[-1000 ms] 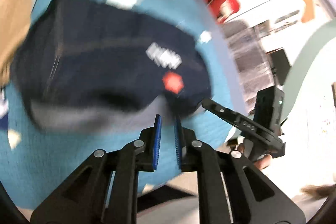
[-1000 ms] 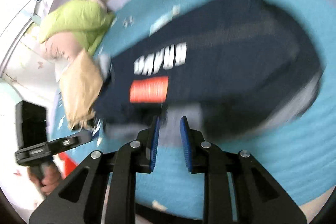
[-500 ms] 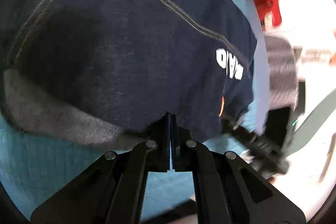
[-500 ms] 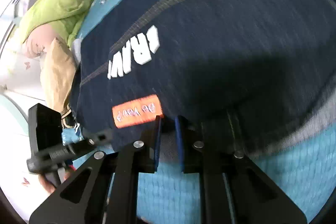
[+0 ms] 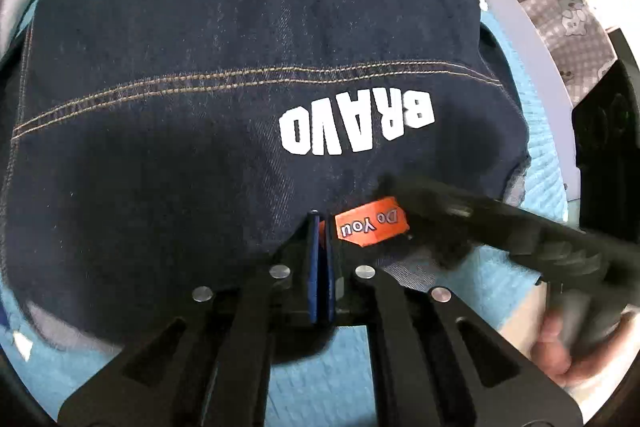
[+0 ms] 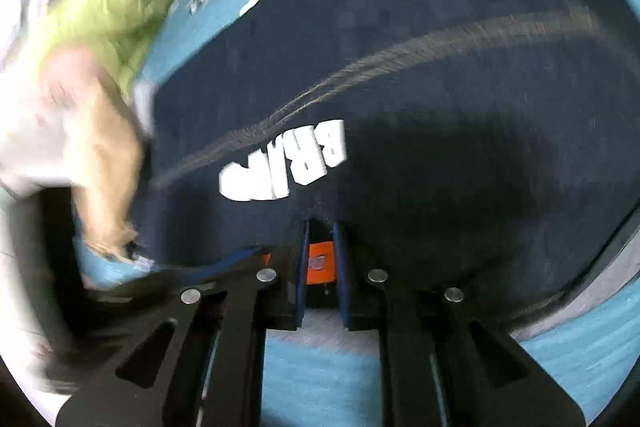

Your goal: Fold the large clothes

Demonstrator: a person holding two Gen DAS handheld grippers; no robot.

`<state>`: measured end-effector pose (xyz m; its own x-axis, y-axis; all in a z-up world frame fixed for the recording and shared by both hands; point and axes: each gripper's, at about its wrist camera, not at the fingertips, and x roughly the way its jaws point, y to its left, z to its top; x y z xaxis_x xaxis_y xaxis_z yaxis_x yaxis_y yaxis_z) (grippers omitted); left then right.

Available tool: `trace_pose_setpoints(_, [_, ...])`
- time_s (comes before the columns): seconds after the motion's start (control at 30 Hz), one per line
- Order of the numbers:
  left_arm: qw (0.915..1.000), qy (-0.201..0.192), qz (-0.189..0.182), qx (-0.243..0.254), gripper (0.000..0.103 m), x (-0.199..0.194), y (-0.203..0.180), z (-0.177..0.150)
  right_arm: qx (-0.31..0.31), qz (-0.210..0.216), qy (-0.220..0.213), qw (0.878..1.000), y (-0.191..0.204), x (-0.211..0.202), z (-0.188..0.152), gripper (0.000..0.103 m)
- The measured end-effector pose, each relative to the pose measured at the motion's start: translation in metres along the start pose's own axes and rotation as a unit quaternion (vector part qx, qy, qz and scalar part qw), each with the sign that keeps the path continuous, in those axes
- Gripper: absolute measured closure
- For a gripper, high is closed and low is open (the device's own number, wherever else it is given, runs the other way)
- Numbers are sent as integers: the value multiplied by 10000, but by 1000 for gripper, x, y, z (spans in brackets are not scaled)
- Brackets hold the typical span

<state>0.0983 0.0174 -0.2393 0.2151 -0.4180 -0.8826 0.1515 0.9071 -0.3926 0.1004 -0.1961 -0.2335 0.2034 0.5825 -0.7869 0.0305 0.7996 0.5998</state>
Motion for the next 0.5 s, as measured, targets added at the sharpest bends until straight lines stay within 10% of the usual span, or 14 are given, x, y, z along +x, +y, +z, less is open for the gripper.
trace_pose_setpoints(0.1, [9996, 119, -155, -225, 100, -6, 7, 5, 589, -260, -647, 9958, -28, -47, -1, 78])
trace_pose_setpoints(0.17, [9996, 109, -142, -215, 100, -2, 8, 5, 1106, -595, -996, 9871, -56, -75, 4, 47])
trace_pose_setpoints(0.27, [9999, 74, 20, -104, 100, -6, 0, 3, 1703, -807, -1294, 9735, -98, -89, 17, 45])
trace_pose_setpoints(0.4, [9998, 74, 29, -200, 100, -4, -5, 9, 2224, -5, -1224, 9672, -129, -69, 39, 45])
trace_pose_setpoints(0.43, [9997, 77, -1, -247, 100, -2, -9, 11, 2139, 84, -1399, 9667, -125, -69, 44, 50])
trace_pose_setpoints(0.5, [9994, 86, -70, -333, 100, -4, -4, 11, 1956, 385, -1600, 9668, -121, -76, 52, 100])
